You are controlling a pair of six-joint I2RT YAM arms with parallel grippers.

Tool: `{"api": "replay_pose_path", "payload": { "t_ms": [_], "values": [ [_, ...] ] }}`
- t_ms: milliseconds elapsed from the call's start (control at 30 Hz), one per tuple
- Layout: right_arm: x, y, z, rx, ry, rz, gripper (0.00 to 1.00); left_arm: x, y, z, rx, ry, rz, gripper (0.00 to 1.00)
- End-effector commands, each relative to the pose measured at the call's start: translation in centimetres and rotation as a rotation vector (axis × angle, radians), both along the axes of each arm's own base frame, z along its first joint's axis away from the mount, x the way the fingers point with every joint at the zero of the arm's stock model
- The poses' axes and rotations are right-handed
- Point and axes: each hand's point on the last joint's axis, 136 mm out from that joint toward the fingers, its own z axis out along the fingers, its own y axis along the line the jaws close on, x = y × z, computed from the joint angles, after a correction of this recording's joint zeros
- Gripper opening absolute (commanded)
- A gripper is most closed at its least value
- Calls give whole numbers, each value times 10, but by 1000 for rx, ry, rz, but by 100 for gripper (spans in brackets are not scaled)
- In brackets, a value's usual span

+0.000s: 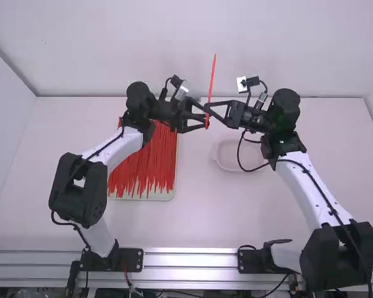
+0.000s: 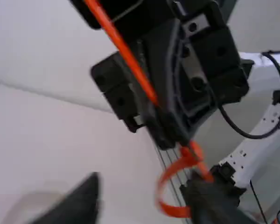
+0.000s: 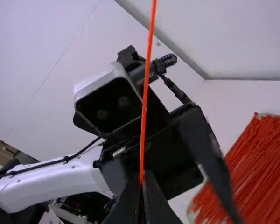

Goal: Fasten the cable tie

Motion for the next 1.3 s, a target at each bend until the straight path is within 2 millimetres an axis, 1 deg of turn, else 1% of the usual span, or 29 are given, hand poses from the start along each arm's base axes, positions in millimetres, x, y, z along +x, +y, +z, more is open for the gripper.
{"api": "replay_pose_path", "payload": {
  "t_ms": [0, 33, 67, 133, 200, 233, 300, 367, 467, 500, 567, 600, 700, 733, 800, 833, 867, 933, 967, 1000, 1100, 1133, 1233, 1267],
  "values": [
    [7, -14, 1, -29, -37, -40, 0, 19, 6, -7, 1, 19, 90, 99],
    [10, -19, -6, -48, -27, -54, 0, 30, 12, -16, 19, 50, 139, 99],
    [10, -20, -7, -52, -25, -55, 0, 32, 13, -17, 22, 56, 148, 99],
    [13, -30, -20, -93, -22, -75, 0, 49, 24, -40, 73, 124, 240, 99],
    [19, -43, -37, -149, -10, -124, 0, 59, 36, -65, 140, 196, 312, 99],
    [21, -45, -40, -160, -7, -135, 0, 60, 37, -68, 148, 206, 320, 99],
    [29, -60, -65, -254, 35, -223, 0, 60, 50, -87, 196, 273, 339, 99],
    [33, -69, -80, -320, 52, -275, 0, 58, 56, -95, 219, 300, 346, 99],
    [40, -86, -107, -453, 91, -376, 0, 54, 67, -110, 258, 339, 355, 99],
    [41, -88, -110, -470, 93, -386, 0, 53, 70, -112, 264, 345, 357, 99],
    [44, -98, -129, -554, 115, -453, 0, 51, 79, -120, 284, 370, 366, 99],
    [44, -99, -131, -564, 119, -463, 0, 51, 80, -121, 285, 372, 367, 99],
    [46, -114, -158, -647, 152, -526, 0, 52, 90, -136, 324, 410, 414, 99],
    [45, -114, -162, -650, 157, -526, 0, 52, 90, -139, 330, 417, 421, 99],
    [45, -115, -181, -658, 179, -520, 0, 51, 91, -147, 346, 436, 434, 99],
    [45, -115, -193, -661, 197, -517, 0, 50, 91, -149, 347, 442, 433, 99],
    [45, -115, -197, -663, 204, -514, 0, 49, 91, -150, 348, 449, 433, 99],
    [46, -115, -219, -675, 235, -503, 0, 48, 91, -152, 348, 459, 434, 99],
    [47, -114, -232, -683, 258, -495, 0, 48, 92, -153, 349, 461, 435, 99],
    [48, -114, -237, -686, 266, -492, 0, 48, 92, -153, 349, 463, 435, 99],
    [52, -115, -262, -718, 306, -489, 0, 48, 91, -153, 348, 462, 434, 99],
    [52, -113, -279, -741, 330, -480, 0, 48, 91, -153, 348, 462, 434, 99],
    [52, -107, -301, -748, 361, -451, 0, 48, 91, -153, 348, 462, 433, 99],
    [53, -106, -305, -750, 366, -447, 0, 48, 91, -153, 348, 463, 434, 99]
  ]
}}
